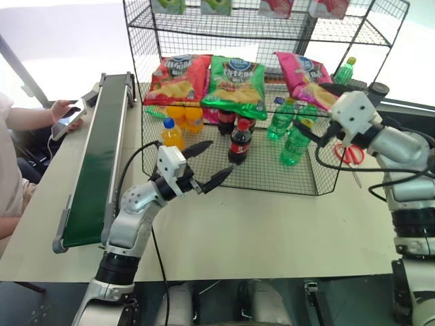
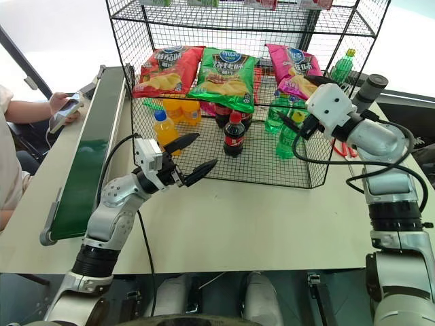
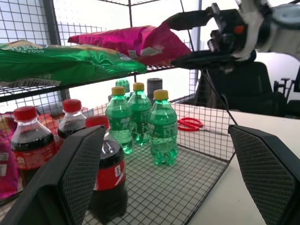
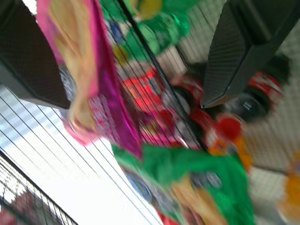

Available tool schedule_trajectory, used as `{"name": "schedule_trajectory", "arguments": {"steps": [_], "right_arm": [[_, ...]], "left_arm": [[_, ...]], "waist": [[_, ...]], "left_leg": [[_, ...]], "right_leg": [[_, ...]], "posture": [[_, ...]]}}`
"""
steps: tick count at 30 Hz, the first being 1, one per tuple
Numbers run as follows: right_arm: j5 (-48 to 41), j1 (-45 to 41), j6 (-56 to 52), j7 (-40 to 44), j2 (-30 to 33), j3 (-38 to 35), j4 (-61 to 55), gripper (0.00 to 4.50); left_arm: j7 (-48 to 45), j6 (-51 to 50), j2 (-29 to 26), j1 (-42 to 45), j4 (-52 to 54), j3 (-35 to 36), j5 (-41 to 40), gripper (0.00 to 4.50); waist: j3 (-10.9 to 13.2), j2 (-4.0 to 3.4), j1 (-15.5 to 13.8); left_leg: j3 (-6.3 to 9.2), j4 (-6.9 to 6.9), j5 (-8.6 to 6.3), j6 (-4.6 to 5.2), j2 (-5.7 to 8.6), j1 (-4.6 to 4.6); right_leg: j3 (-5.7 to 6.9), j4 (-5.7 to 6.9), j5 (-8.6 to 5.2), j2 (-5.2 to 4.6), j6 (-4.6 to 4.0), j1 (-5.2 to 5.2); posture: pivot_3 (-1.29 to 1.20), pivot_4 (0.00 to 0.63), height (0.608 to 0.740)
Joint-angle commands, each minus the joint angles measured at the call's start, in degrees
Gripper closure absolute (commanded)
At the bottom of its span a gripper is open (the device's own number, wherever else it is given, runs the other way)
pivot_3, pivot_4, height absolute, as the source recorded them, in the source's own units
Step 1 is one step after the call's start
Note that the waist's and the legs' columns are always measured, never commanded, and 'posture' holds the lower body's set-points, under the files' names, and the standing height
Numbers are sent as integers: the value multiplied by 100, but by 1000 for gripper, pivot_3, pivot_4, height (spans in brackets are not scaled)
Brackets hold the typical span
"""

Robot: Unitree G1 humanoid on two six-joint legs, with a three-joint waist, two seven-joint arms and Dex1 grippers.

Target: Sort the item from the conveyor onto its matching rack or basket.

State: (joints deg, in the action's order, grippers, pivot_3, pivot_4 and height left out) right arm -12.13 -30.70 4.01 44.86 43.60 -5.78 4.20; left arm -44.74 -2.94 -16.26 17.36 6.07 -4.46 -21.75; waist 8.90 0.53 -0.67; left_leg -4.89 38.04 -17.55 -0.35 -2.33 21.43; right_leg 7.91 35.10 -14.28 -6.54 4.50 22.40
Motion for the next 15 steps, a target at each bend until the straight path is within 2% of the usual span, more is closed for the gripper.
{"name": "schedule_trajectory", "arguments": {"steps": [1,4,9,11,15], "right_arm": [[-1171,286,-835,346,32,-508,-926,48],[-2134,860,-1826,542,228,-977,-1568,48],[-3406,1708,-3159,921,688,-1596,-2400,48],[-3891,2000,-3620,1073,828,-1764,-2608,48],[-3389,2952,-3268,1352,757,-1759,-2883,48]], "left_arm": [[33,-128,-235,-37,321,224,-65,0],[80,-402,-610,-119,513,484,-124,0],[-381,-1646,-1795,-553,1023,1065,-801,0],[-412,-1686,-2055,-594,1052,1324,-880,0],[-730,-1398,-2473,-703,617,1757,-780,0]], "waist": [[0,0,-3],[0,0,-12],[1,-6,12],[2,-7,-1],[-2,-1,-25]], "left_leg": [[1,0,-5,9,0,0],[4,0,-10,17,-3,0],[3,-1,-15,23,-4,0],[2,-2,-15,24,-5,-1],[7,-1,-17,23,-7,-1]], "right_leg": [[0,0,0,0,0,0],[3,0,0,0,-1,-1],[3,-1,-1,-4,-2,2],[2,-1,0,-4,-3,3],[5,-2,0,-3,-8,1]], "posture": [[0,150,740],[0,150,740],[0,150,740],[0,150,740],[0,150,740]]}}
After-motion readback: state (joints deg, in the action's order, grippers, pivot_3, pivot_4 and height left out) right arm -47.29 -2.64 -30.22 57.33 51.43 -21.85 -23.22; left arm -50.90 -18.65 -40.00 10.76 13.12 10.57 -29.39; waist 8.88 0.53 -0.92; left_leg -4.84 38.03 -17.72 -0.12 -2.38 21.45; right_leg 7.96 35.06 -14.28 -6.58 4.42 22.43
